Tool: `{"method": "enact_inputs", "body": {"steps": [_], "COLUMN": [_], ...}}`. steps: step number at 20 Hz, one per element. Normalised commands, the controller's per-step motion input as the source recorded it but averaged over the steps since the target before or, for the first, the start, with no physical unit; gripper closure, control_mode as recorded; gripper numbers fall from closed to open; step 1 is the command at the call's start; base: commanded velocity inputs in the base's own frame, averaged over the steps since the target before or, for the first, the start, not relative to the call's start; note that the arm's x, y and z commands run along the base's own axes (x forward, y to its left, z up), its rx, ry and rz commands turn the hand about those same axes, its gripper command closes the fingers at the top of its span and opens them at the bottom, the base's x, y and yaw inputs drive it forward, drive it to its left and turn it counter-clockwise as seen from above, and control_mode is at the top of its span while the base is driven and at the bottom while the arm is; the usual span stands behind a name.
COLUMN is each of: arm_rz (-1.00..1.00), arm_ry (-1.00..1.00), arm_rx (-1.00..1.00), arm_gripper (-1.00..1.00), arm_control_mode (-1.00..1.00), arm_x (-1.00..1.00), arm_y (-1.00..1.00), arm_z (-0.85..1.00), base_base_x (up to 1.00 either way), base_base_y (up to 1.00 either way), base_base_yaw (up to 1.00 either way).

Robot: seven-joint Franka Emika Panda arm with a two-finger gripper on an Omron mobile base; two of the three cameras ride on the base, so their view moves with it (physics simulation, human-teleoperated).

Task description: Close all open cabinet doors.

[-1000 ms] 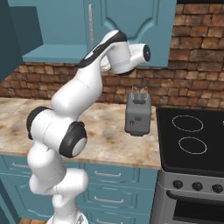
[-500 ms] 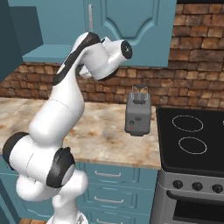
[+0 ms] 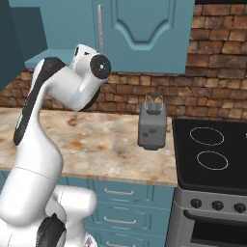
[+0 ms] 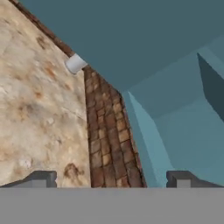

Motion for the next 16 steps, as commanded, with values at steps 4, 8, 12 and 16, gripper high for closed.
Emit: {"method": "enact_inputs", "body": {"steps": [4,8,12,16], "arm_rz": [0.02,0.00,0.00,-0.02], "arm_ry": [-0.27,-0.24,-0.19,-0.22], "arm_rx": [-0.22,-0.21,-0.10,-0.08], "arm_gripper": [-1.00,-1.00,-1.00,-1.00], "arm_control_mode": [-1.00,-1.00,-1.00,-1.00], "arm_x": [-1.00,-1.00,-1.00,-1.00], "arm_y": [0.47,0.56,0.50,0.56], "arm_z": [-0.08,-0.10,0.00,-0.03], "base_base_x": [0.00,0.00,0.00,0.00], "base_base_y": [0.00,0.00,0.00,0.00], "base_base_yaw": [0.00,0.00,0.00,0.00]}}
